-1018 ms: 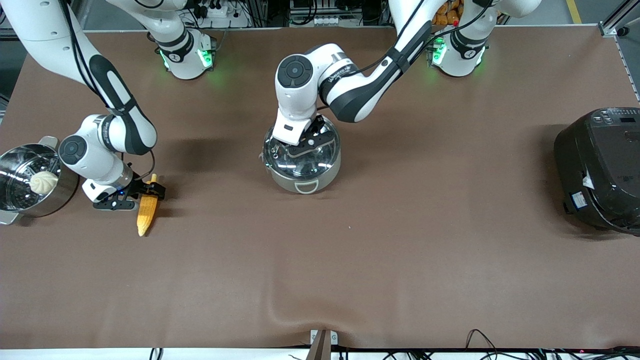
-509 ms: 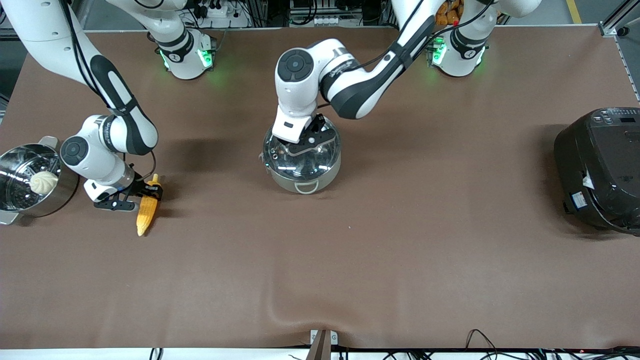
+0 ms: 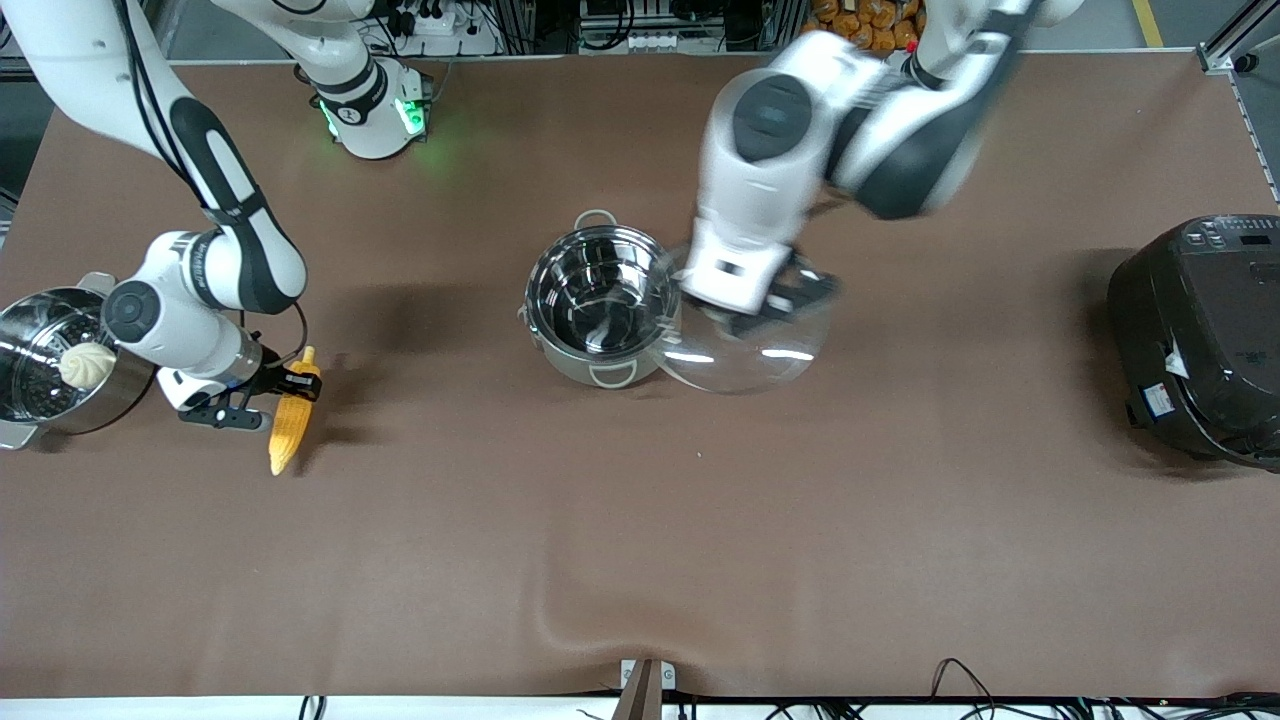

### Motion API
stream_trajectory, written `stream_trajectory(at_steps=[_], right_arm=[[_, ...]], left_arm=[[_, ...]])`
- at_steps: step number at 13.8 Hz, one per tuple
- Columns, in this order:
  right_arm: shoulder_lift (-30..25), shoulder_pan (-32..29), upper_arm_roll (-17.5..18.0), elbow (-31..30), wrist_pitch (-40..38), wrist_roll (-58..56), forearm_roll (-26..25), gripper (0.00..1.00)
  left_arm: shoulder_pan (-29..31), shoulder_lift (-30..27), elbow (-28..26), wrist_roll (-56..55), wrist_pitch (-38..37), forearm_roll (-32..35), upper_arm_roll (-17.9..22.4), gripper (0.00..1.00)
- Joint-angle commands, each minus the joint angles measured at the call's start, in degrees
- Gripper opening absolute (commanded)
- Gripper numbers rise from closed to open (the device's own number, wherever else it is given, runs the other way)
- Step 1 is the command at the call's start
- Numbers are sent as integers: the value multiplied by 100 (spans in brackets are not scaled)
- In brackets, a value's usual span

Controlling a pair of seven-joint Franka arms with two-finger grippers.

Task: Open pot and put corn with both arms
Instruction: 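Lift the glass lid with the left gripper while the right gripper lifts the corn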

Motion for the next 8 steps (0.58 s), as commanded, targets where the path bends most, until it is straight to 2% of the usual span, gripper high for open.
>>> stream_trajectory(at_steps=[1, 5, 8], right_arm=[[-467, 257, 376, 843, -1513, 726, 226, 26], [-529, 249, 1536, 2234, -3177, 2500, 218, 26], [-502, 257, 2266, 2430, -3207, 3390, 139, 30]], left_arm=[[1021, -612, -945, 1381, 88, 74, -118, 0], [2349, -727, -1753, 3037, 674, 39, -118, 0], [3185, -858, -2780, 4136, 1851, 22, -127, 0]])
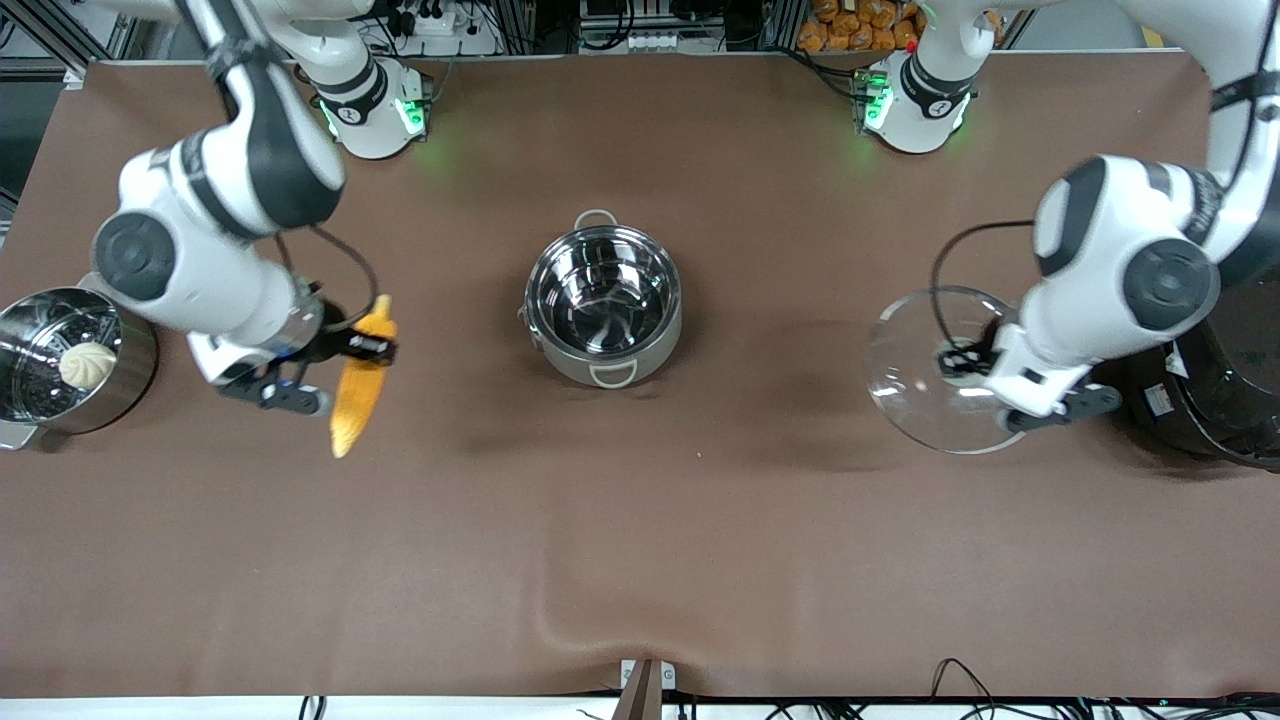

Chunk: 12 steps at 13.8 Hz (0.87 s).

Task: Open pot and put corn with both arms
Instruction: 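Lift the glass lid with the left gripper while the right gripper lifts the corn, then swing the right gripper's corn over the pot while the left gripper lowers the lid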

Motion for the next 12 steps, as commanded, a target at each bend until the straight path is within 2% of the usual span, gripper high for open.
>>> stream_trajectory(at_steps=[1, 5, 6, 9, 12], right_arm=[[134, -70, 567, 125, 31, 744, -58, 30], [195, 27, 1332, 107, 286, 1834, -584, 33], [248, 140, 1412, 90, 339, 2080, -673, 33], [493, 755, 1404, 81, 829, 2756, -866, 34], [915, 1309, 1395, 72, 1033, 3626, -1725, 34]], left_arm=[[503, -423, -1111, 535, 902, 15, -119, 0], [644, -431, -2306, 579, 2491, 24, -110, 0], [636, -431, -2588, 579, 2879, 24, -119, 0], [644, -396, -2968, 579, 3304, 59, -119, 0], [636, -300, -2986, 570, 3304, 59, -128, 0]])
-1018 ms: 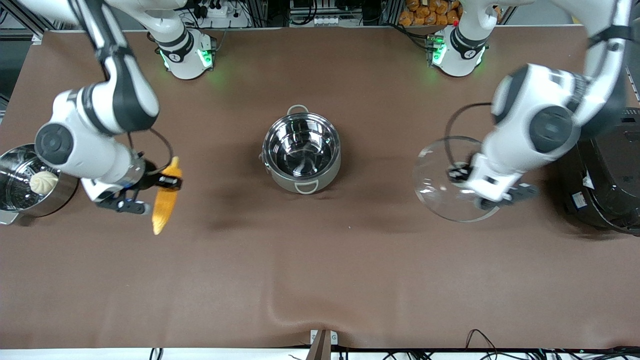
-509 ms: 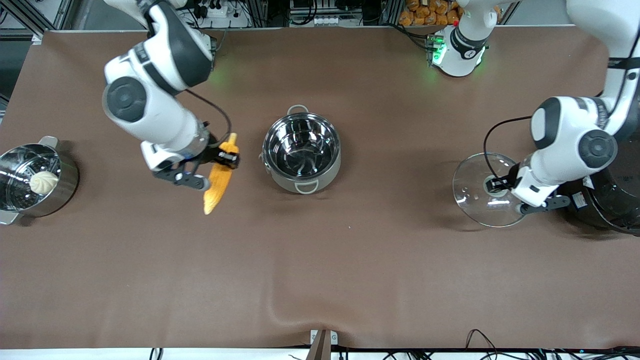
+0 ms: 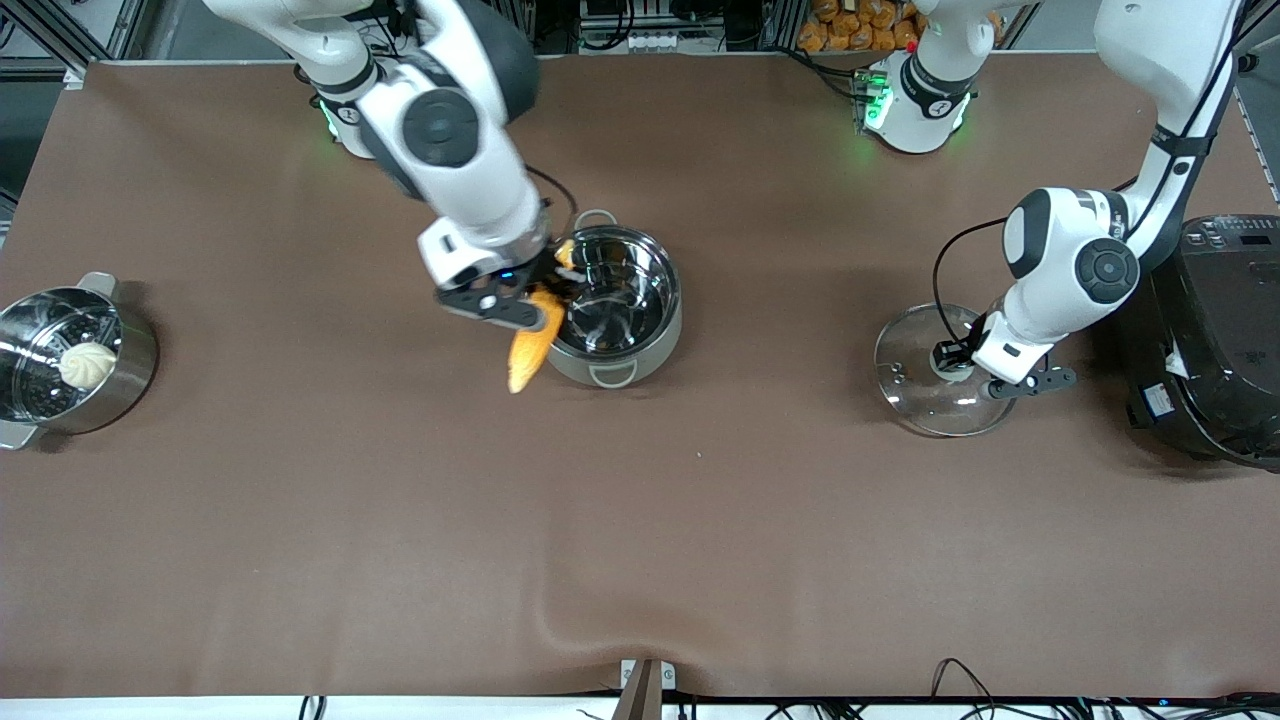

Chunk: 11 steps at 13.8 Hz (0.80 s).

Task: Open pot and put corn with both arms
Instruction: 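Swing the right gripper's corn over the pot while the left gripper lowers the lid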

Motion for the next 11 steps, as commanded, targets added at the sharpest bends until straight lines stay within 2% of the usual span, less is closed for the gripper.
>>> stream_trajectory(at_steps=[1, 2, 3, 4, 9, 11], right_arm=[[451, 353, 9, 55, 178, 796, -704, 34], [531, 450, 9, 29, 178, 955, -819, 35], [601, 520, 9, 20, 187, 1035, -881, 36], [672, 573, 9, 11, 196, 1097, -934, 37], [602, 731, 35, -270, 213, 1106, -943, 37], [602, 776, 35, -358, 213, 1106, -943, 37]], left_arm=[[63, -215, -140, 33, 34, 68, -58, 0], [54, -154, -123, 33, 34, 68, -58, 0], [28, -101, -105, 42, 34, 68, -58, 37], [19, -57, -79, 42, 34, 68, -58, 99], [1, -231, 148, 16, -45, 68, -67, 100], [1, -398, 472, 7, -526, 68, -172, 100]])
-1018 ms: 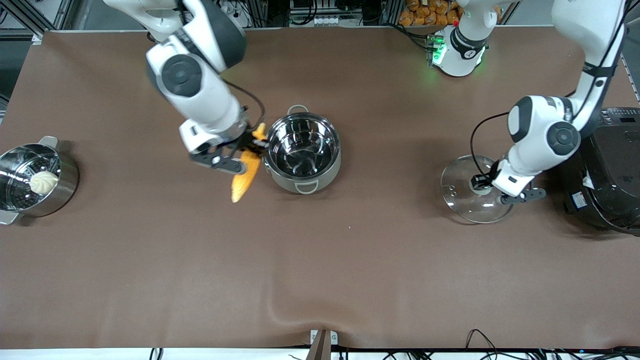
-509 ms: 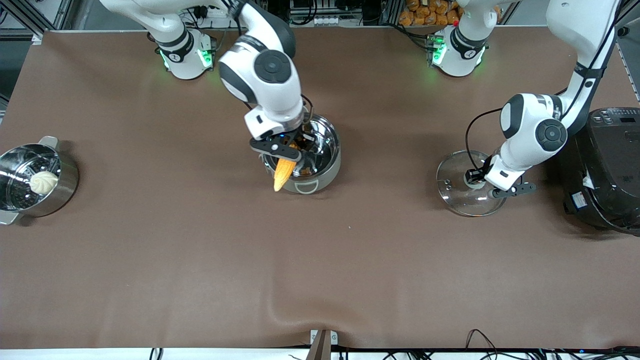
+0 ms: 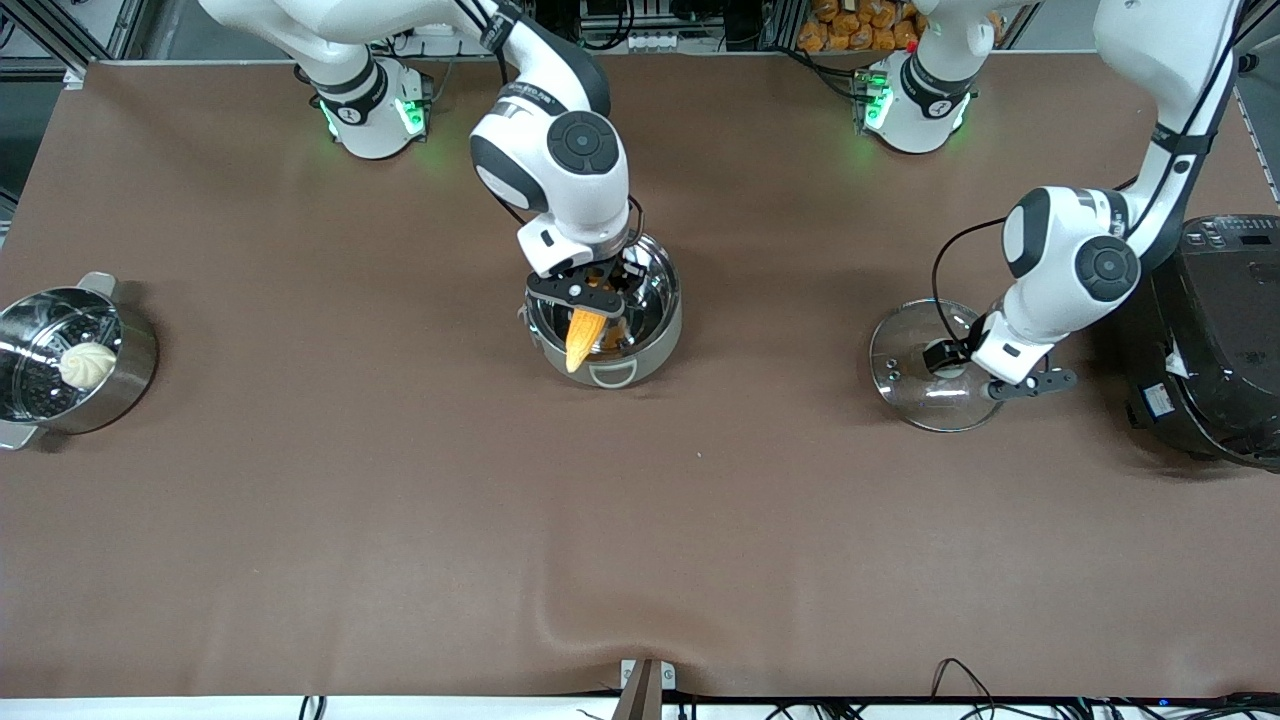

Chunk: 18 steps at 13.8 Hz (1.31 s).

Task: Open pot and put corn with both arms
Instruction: 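Swing the right gripper's corn over the pot while the left gripper lowers the lid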

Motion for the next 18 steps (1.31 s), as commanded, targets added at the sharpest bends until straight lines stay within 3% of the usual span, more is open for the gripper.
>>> stream_trajectory(at_steps=[1, 4, 9, 12, 14, 15, 18], right_arm=[[-103, 77, 63, -216, 25, 200, -132, 37], [-103, 86, 212, -234, 34, 429, -132, 39], [-77, 95, 212, -243, 78, 420, -132, 42], [-41, 95, 212, -243, 148, 420, -132, 69], [-33, 95, 212, -243, 148, 420, -132, 96], [-33, 86, 212, -243, 148, 420, -132, 100], [-129, -27, 212, -217, 139, 324, -132, 100]], left_arm=[[8, -314, 535, -2, -874, 59, -174, 100], [8, -279, 1441, -2, -1904, 68, -200, 100], [0, -253, 2119, 7, -2600, 85, -218, 100], [8, -279, 2190, 15, -2645, 85, -218, 100], [8, -279, 2190, 24, -2645, 85, -218, 100], [8, -279, 2190, 24, -2645, 85, -218, 100], [0, -297, 2181, 15, -2688, 85, -218, 100]])
